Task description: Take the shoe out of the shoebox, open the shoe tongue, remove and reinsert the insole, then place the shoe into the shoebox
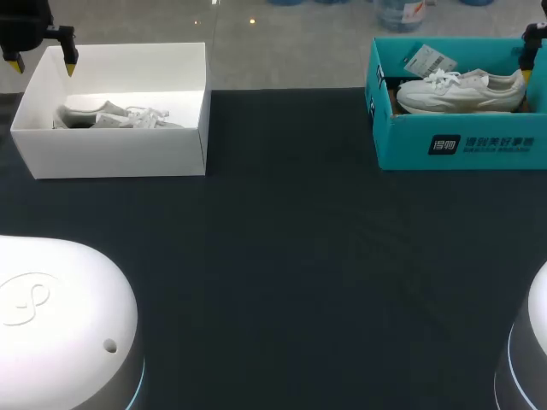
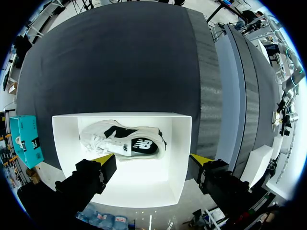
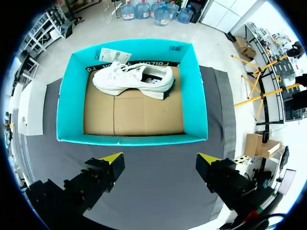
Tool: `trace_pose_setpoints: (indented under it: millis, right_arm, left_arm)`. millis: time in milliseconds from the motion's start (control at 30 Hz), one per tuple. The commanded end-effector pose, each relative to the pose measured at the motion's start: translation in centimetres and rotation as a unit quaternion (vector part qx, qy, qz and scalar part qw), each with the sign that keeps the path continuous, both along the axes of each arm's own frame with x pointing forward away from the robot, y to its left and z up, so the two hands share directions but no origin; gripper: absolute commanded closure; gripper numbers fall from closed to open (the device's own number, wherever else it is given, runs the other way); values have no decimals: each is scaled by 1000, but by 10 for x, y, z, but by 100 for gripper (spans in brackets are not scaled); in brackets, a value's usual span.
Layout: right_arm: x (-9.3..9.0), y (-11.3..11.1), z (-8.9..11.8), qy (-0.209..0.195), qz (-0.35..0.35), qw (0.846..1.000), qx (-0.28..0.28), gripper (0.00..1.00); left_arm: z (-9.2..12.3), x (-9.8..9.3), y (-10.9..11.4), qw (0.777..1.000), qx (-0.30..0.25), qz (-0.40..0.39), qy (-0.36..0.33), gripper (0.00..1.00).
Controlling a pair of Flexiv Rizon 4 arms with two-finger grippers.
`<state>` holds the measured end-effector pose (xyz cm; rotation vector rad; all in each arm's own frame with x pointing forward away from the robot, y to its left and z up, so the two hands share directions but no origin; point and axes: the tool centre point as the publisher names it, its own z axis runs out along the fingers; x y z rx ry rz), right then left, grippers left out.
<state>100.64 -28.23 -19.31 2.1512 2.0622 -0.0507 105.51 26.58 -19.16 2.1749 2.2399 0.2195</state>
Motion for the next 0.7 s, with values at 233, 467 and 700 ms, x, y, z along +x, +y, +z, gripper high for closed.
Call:
trace_pose_setpoints:
  millis: [233,467,700]
  right_arm:
    - [49,-8,-30,22,-7,1000,9,0]
    - [59,-16,-43,22,-17,999,26,0]
    - [61,-16,-44,32,-26,999,31,0]
  left_arm:
    - [0,-1,0,1000,1,0,-1,0]
    - [0,-1,0,1000,1,0,-1,0]
    - [0,-1,0,1000,1,0,-1,0]
